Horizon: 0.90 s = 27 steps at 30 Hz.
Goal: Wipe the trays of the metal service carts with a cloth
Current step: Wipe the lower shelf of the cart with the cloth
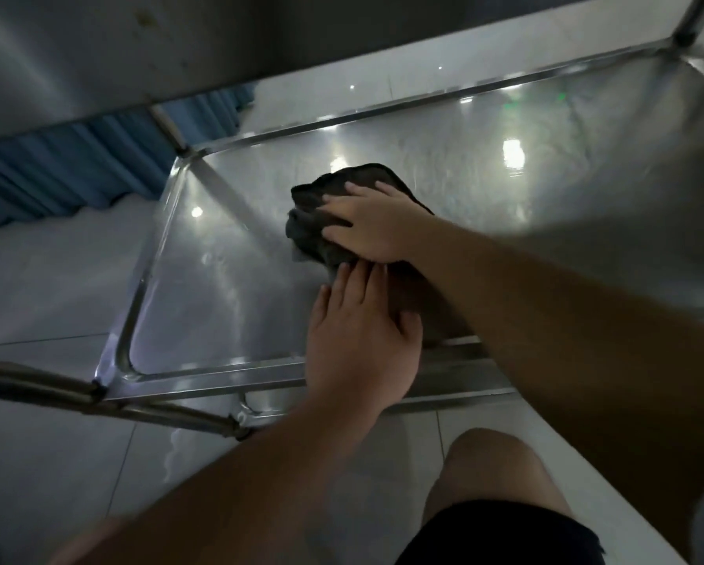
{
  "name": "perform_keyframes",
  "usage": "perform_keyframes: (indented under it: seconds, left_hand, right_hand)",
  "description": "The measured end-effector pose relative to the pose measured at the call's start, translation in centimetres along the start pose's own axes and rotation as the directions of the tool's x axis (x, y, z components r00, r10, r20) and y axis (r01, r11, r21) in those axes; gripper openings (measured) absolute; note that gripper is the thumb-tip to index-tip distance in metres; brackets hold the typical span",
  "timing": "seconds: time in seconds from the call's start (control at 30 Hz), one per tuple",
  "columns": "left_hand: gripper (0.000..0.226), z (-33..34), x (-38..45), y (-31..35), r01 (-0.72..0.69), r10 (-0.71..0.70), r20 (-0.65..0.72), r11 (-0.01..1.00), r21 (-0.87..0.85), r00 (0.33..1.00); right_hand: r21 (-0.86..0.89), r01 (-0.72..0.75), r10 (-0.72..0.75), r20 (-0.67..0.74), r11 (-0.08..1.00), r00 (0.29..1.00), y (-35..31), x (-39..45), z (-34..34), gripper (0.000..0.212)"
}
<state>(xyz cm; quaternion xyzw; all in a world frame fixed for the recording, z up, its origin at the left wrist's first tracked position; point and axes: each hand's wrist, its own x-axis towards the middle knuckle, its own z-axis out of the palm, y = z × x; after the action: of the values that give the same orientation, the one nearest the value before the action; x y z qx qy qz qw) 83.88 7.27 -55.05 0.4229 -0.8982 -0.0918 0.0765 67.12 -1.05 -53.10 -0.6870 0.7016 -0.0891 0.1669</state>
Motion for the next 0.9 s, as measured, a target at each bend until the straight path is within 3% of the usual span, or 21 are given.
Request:
perform_keyframes:
  seconds: [0.1, 0.2, 0.33, 0.47, 0.53, 0.6, 0.7, 0.9]
  left_hand:
    - [0.074, 0.2, 0.0, 0.0, 0.010, -0.010, 0.015, 1.000, 0.012, 1.000]
    - [0.077, 0.3, 0.1, -0.1, 0.010, -0.011, 0.024, 1.000, 0.019, 1.000]
    - [0.078, 0.2, 0.1, -0.2, -0.009, 0.009, 0.019, 0.999, 0.036, 1.000]
    - [0.077, 0.1, 0.3, 0.1, 0.001, -0.003, 0.029, 0.999, 0.044, 1.000]
    - [0.075, -0.1, 0.3, 0.2, 0.004, -0.005, 0.027, 0.999, 0.041, 1.000]
    - [0.074, -0.3, 0.3, 0.1, 0.004, -0.005, 0.029, 0.999, 0.044, 1.000]
    - [0.076, -0.6, 0.3, 0.1, 0.002, -0.005, 0.046, 0.999, 0.049, 0.999]
    - [0.072, -1.0, 0.4, 0.2, -0.002, -0.001, 0.092, 0.999, 0.038, 0.996]
  right_hand:
    - [-0.015, -0.171, 0.168, -0.100, 0.985, 0.981, 5.7, -3.7, -1.4, 0.065]
    - [-0.004, -0.445, 0.435, -0.205, 0.895, 0.877, 13.7, -9.5, -3.5, 0.059]
    - [0.087, -0.792, 0.789, -0.206, 0.605, 0.579, 22.6, -20.8, -5.9, 0.067]
    - [0.207, -0.913, 0.931, -0.184, 0.351, 0.316, 24.2, -28.8, -6.4, 0.073]
    - [0.239, -0.936, 0.961, -0.161, 0.258, 0.223, 22.5, -29.8, -6.0, 0.071]
    - [0.233, -0.950, 0.972, -0.153, 0.210, 0.178, 20.1, -29.7, -5.2, 0.067]
    - [0.190, -0.960, 0.973, -0.145, 0.205, 0.179, 15.8, -29.0, -4.3, 0.066]
    - [0.107, -0.865, 0.861, -0.215, 0.490, 0.461, 5.5, -24.2, -0.6, 0.067]
